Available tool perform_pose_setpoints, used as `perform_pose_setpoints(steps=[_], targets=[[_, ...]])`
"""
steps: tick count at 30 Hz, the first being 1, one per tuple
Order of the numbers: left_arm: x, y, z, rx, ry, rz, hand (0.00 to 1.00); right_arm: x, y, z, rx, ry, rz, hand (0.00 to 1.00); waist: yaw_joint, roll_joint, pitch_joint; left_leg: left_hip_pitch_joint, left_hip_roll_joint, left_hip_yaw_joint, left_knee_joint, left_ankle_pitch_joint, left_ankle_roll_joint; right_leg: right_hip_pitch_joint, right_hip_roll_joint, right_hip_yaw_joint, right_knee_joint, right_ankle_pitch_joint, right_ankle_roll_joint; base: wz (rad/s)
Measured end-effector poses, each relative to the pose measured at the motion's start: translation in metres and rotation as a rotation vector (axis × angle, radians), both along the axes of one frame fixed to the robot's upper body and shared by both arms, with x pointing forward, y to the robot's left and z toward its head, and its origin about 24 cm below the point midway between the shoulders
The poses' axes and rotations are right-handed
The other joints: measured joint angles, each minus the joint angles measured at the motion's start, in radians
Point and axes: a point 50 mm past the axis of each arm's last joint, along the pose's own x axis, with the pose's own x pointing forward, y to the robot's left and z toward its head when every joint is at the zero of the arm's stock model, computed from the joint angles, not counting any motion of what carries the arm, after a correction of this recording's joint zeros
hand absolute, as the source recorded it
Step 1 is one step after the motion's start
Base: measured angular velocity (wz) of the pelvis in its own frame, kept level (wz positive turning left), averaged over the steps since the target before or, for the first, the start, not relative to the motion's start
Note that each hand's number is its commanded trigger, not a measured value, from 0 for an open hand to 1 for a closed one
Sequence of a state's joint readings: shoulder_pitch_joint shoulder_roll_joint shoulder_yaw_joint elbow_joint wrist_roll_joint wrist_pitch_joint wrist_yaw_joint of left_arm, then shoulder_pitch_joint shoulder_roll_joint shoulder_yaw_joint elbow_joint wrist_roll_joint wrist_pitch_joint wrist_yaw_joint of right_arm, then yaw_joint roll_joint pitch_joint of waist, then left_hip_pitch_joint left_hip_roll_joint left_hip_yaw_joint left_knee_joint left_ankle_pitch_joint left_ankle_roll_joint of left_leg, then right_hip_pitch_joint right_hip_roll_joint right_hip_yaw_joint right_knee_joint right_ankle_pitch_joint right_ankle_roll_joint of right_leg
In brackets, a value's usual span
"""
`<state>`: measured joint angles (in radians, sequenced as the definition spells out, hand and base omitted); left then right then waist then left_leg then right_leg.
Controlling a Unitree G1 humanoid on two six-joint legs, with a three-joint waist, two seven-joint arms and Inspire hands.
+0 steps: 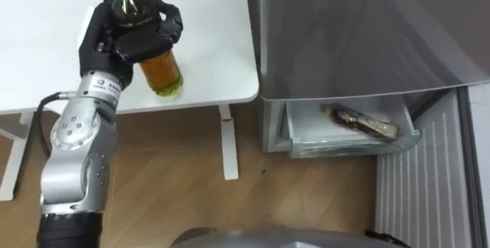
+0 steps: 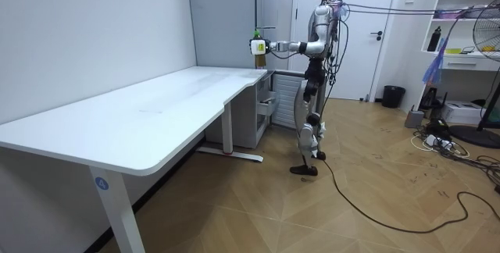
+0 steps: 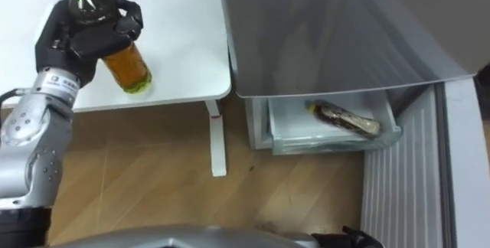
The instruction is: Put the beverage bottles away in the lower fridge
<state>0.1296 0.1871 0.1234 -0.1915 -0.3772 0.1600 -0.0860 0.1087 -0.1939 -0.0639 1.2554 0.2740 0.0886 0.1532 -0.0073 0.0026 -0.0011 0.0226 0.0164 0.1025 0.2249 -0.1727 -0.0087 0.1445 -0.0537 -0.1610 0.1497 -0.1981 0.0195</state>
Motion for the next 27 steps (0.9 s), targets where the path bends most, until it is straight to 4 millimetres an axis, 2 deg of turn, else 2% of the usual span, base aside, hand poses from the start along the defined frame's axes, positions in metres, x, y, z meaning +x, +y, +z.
perform_pose_setpoints(steps=[4, 8, 13, 17, 22, 27], targets=[[-0.012, -0.003, -0.014, -0.059, 0.055, -0.006, 1.00, -0.004, 0.001, -0.001, 0.003, 0.021, -0.006, 0.00, -0.003, -0.001, 0.0008, 0.000, -0.011, -0.030, 0.011, 0.000, 0.000, 0.024, -0.007, -0.040, -0.013, -0.004, 0.000, 0.20], [-0.014, -0.004, -0.015, -0.095, 0.054, -0.033, 1.00, -0.002, 0.001, -0.001, 0.007, 0.019, -0.004, 0.00, 0.004, -0.004, 0.0025, -0.015, -0.014, -0.050, 0.025, 0.000, 0.001, 0.028, -0.008, -0.063, -0.014, -0.005, 0.001, 0.18], [-0.018, -0.010, -0.019, -0.187, 0.053, -0.065, 1.00, -0.001, 0.000, -0.001, 0.005, 0.022, -0.005, 0.00, 0.015, -0.002, 0.0028, -0.036, -0.015, -0.060, 0.036, -0.001, 0.002, 0.017, -0.006, -0.071, -0.013, -0.005, 0.001, 0.07], [-0.021, -0.017, -0.024, -0.216, 0.071, -0.080, 1.00, 0.000, 0.001, -0.001, 0.008, 0.025, -0.004, 0.00, 0.010, 0.001, 0.0050, -0.053, -0.019, -0.077, 0.045, -0.001, 0.002, 0.012, -0.006, -0.088, -0.015, -0.005, 0.001, 0.14], [-0.026, -0.036, -0.031, -0.261, 0.102, -0.170, 1.00, 0.012, 0.001, 0.000, -0.005, 0.015, 0.081, 0.00, 0.016, 0.001, 0.0047, -0.065, -0.024, -0.089, 0.048, -0.001, 0.002, 0.007, -0.010, -0.106, -0.014, -0.008, 0.001, 0.09], [-0.029, -0.046, -0.035, -0.276, 0.122, -0.233, 1.00, 0.021, 0.004, 0.000, -0.006, 0.006, 0.143, 0.00, 0.012, -0.003, 0.0072, -0.064, -0.028, -0.090, 0.048, 0.000, 0.002, 0.014, -0.014, -0.118, -0.013, -0.009, 0.003, 0.06]])
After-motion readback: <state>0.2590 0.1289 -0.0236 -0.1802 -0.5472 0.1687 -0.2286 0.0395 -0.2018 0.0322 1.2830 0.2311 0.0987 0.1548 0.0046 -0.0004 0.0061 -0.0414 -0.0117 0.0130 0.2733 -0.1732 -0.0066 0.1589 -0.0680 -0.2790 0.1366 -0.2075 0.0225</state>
